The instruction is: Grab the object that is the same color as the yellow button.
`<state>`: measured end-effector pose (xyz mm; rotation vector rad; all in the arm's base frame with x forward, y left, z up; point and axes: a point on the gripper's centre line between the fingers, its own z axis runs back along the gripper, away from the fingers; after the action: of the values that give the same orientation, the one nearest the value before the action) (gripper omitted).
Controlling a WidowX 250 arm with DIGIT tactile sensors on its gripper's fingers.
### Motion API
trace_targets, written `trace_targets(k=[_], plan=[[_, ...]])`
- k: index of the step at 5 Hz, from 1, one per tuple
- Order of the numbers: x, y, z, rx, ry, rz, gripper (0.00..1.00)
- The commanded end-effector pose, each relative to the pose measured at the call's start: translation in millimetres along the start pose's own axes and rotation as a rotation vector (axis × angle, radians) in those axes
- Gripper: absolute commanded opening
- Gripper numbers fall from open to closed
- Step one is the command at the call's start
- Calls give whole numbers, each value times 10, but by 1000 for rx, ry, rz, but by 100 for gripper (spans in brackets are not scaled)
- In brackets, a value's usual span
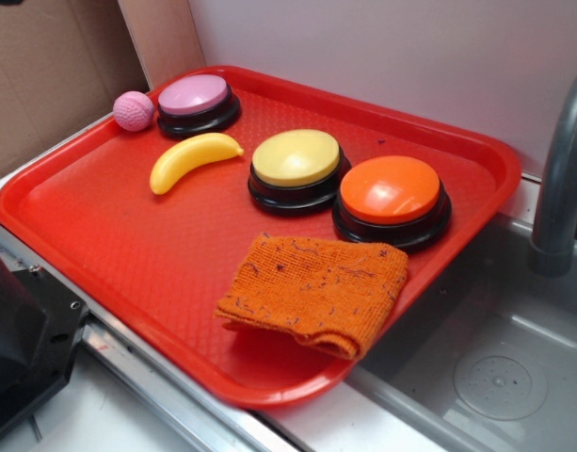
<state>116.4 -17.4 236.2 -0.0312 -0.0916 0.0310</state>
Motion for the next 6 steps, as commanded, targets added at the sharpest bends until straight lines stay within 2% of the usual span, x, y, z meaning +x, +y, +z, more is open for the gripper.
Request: trace_targets(k=[1, 2, 3, 4, 5, 6], plan=[[0, 0, 0, 0, 0, 0, 100], [110, 131, -121, 36, -5, -76, 100], [291, 273, -281, 65, -43, -158, 100], [484, 454, -546, 87, -38, -200, 100], [711, 514, -897, 86, -16, -209, 100], [884, 540, -1235, 102, -30, -233, 100]])
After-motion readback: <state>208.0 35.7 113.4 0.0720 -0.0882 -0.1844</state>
